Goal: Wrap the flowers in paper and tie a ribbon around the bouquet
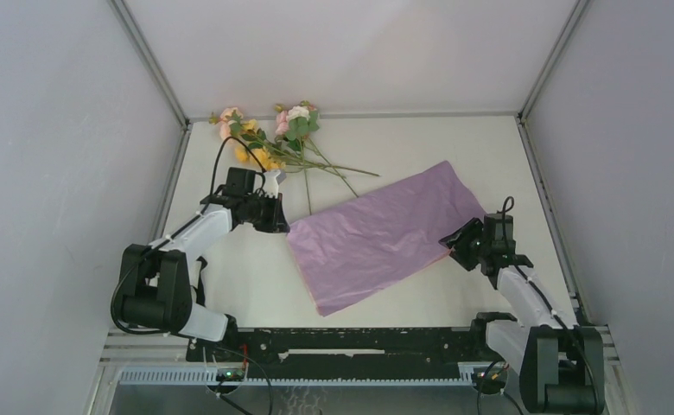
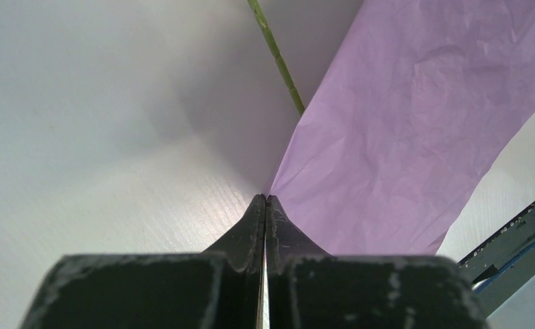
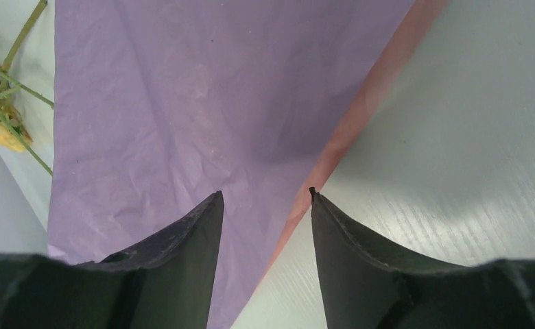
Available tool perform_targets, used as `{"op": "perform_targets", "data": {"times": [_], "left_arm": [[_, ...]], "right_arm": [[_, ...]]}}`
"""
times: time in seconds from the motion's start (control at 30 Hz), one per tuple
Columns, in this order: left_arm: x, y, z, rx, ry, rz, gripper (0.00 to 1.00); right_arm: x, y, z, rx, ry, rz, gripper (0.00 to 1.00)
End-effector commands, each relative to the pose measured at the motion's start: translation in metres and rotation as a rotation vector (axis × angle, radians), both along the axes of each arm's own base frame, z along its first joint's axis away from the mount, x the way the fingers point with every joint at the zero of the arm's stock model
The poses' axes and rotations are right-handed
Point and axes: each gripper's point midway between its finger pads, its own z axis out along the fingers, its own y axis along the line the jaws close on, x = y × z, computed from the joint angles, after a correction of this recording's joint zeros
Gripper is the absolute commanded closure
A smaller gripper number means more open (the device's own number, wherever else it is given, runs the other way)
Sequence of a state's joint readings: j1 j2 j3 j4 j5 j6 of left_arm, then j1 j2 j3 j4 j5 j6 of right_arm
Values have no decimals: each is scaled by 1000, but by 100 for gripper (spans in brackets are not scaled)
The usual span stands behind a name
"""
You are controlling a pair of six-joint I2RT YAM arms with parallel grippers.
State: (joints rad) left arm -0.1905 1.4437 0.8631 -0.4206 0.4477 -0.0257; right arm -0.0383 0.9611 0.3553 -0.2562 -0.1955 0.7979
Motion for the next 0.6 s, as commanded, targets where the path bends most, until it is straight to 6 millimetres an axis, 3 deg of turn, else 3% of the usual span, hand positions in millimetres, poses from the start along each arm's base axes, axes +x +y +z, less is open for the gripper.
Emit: {"op": "perform_targets", "data": {"times": [0.0,0.17,0.33,0.43,0.57], "left_arm": [[1,-2,8,-6,-48,-25,100],[-1,-3,4,-10,-33,-31,100],[-4,-5,-1,-9,-13,-41,100],[-8,-7,-3,7,-8,-65,100],[-14,-12,-1,33,-24,-128,100]], "right_arm": [[25,1,14,53,-81,-11,40],[33,0,12,79,-89,-6,35],[47,8,17,122,-136,37,41],[57,11,21,144,-162,51,55],[71,12,34,144,-200,88,87]]}}
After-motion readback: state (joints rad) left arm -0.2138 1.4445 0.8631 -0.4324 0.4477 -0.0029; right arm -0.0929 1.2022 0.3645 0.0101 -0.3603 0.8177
